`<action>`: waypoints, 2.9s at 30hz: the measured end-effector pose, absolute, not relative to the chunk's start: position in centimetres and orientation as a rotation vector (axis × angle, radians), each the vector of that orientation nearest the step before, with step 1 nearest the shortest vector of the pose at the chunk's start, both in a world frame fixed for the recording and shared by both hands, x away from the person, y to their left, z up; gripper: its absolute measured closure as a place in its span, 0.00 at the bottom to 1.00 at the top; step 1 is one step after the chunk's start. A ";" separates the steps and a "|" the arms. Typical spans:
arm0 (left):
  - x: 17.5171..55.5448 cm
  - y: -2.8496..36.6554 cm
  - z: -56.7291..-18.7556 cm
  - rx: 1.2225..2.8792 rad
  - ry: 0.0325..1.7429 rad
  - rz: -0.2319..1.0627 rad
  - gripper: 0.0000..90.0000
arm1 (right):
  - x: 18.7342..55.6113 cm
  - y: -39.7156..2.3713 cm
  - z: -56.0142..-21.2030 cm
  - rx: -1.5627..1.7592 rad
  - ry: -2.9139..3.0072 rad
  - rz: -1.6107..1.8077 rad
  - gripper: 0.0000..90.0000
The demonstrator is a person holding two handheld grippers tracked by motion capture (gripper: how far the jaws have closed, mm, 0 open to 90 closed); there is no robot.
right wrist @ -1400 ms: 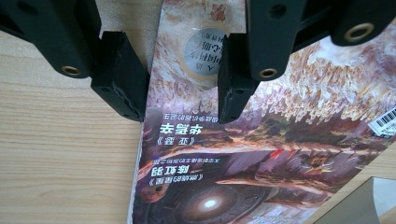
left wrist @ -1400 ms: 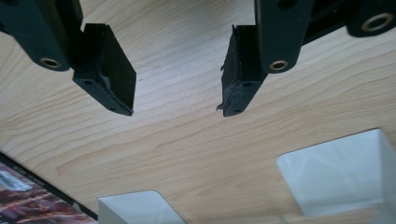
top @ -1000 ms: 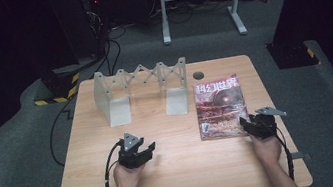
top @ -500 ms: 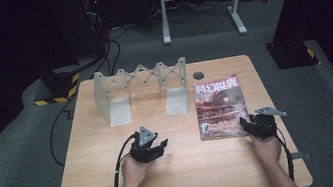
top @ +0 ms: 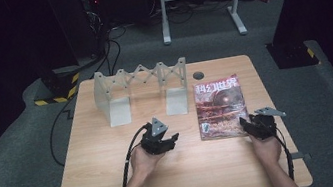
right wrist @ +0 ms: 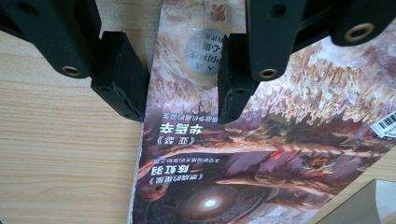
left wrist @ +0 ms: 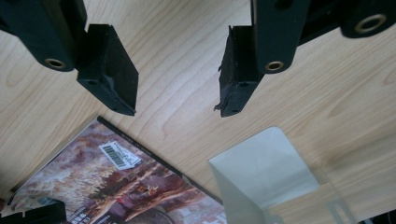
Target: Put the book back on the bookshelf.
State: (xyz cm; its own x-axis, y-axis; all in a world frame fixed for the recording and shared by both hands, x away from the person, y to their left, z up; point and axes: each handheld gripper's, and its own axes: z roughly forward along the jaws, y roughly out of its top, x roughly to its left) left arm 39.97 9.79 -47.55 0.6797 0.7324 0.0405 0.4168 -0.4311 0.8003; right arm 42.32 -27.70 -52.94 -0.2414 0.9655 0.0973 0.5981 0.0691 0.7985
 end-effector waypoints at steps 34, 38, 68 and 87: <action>46.4 2.4 -48.3 1.970 1.069 0.359 0.56 | 42.3 -27.6 -52.9 1.539 1.885 1.031 0.59; 47.2 1.5 -49.2 1.973 1.114 0.344 0.57 | 42.2 -27.6 -52.9 1.543 1.883 1.031 0.59; 49.0 -2.0 -51.6 2.017 1.191 0.308 0.57 | 42.5 -28.0 -52.8 1.587 1.901 1.059 0.59; 48.4 -1.9 -51.4 2.057 1.171 0.309 0.57 | 41.0 -27.8 -52.3 1.604 1.959 1.035 0.60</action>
